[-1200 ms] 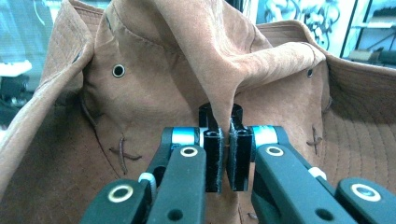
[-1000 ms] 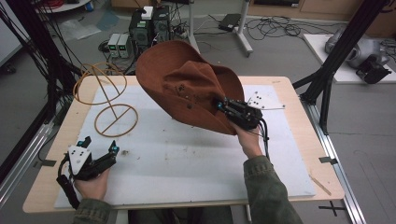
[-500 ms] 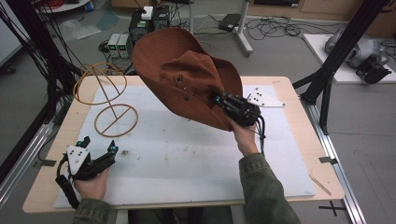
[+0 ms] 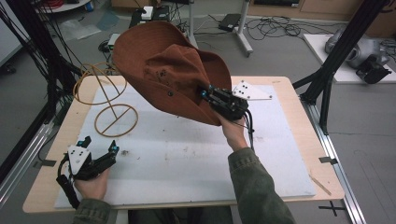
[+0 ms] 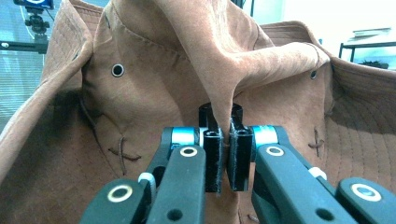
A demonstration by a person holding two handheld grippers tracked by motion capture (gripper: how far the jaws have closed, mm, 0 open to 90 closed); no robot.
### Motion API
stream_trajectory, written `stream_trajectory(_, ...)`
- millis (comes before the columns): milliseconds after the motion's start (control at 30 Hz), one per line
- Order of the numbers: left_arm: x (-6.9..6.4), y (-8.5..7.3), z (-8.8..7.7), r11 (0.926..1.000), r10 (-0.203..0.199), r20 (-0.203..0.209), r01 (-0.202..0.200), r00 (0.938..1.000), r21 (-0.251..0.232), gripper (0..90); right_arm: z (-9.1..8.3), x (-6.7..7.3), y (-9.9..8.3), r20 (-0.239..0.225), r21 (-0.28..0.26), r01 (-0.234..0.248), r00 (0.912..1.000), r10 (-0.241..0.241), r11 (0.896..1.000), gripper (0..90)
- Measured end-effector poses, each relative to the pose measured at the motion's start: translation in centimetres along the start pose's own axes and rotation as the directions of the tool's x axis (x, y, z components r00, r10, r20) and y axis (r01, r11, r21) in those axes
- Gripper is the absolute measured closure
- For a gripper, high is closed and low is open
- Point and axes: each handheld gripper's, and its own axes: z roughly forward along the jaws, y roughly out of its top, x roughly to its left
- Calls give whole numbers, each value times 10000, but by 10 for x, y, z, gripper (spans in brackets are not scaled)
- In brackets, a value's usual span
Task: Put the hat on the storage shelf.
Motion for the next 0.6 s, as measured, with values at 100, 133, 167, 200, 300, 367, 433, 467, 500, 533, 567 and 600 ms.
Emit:
stream_trajectory(100,-2,0,0,10000,11,44,-11,10000,-24,146,8,4,4,-110,51,93,9999,-93,9999,873)
stream_trajectory(133,-2,0,0,10000,53,57,-53,10000,-8,146,11,5,6,-147,82,132,9998,-131,9999,872)
stream_trajectory(167,-2,0,0,10000,39,68,-39,10000,-22,146,14,6,7,-161,63,148,9998,-147,9999,871)
stream_trajectory(200,-2,0,0,10000,46,77,-46,10000,-4,146,16,8,8,-221,66,98,9997,-97,9999,871)
stream_trajectory(300,-2,0,0,10000,48,76,-48,10000,1,146,26,12,9,-311,29,106,9995,-105,9999,869)
stream_trajectory(367,-2,0,0,10000,36,86,-36,10000,-11,145,34,15,11,-354,73,129,9993,-127,9999,869)
stream_trajectory(433,-1,0,0,10000,27,80,-27,10000,-30,146,42,17,13,-463,169,210,9987,-202,9996,869)
stream_trajectory(467,-2,1,0,10000,-34,77,34,10000,-22,145,46,18,14,-480,182,235,9986,-226,9996,869)
stream_trajectory(500,-1,0,1,10000,-36,69,37,10000,-34,146,51,20,15,-545,170,289,9981,-280,9994,869)
stream_trajectory(533,-1,0,1,10000,-5,75,6,10000,-28,146,55,21,16,-607,181,271,9978,-259,9995,869)
stream_trajectory(567,0,0,1,10000,-10,79,10,10000,-24,146,60,23,18,-625,177,274,9977,-262,9995,869)
stream_trajectory(600,0,0,1,10000,-21,64,21,10000,-14,146,64,24,19,-674,185,255,9974,-242,9995,869)
